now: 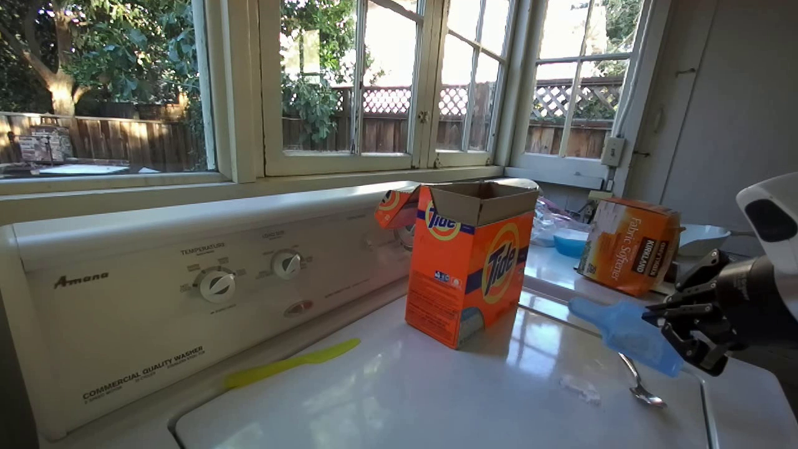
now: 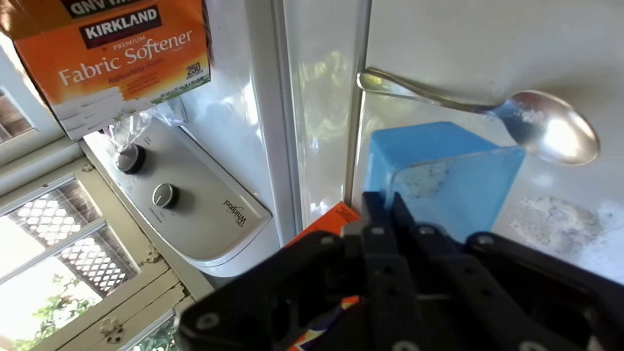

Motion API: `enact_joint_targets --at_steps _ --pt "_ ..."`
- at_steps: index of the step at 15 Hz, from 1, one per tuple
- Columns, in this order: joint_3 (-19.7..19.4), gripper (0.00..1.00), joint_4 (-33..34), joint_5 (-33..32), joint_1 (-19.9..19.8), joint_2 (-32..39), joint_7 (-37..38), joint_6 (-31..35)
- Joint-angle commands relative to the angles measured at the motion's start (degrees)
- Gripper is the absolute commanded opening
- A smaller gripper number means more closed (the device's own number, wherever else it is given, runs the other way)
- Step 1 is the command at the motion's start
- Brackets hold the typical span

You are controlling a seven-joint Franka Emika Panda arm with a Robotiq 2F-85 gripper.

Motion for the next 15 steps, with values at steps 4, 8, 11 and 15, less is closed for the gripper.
enact_joint_targets --at_steps 4,8,11,15 --pt "0.69 0.01 1.76 -2.29 1.74 3.07 1.28 -4.72" --pt "0.81 0.01 2.17 -2.57 2.08 3.66 1.05 -5.30" --pt "0.66 0.04 1.54 -0.81 1.54 2.50 -0.12 -3.96" --pt "0.67 0.04 1.61 -0.89 1.54 2.57 -0.12 -3.96"
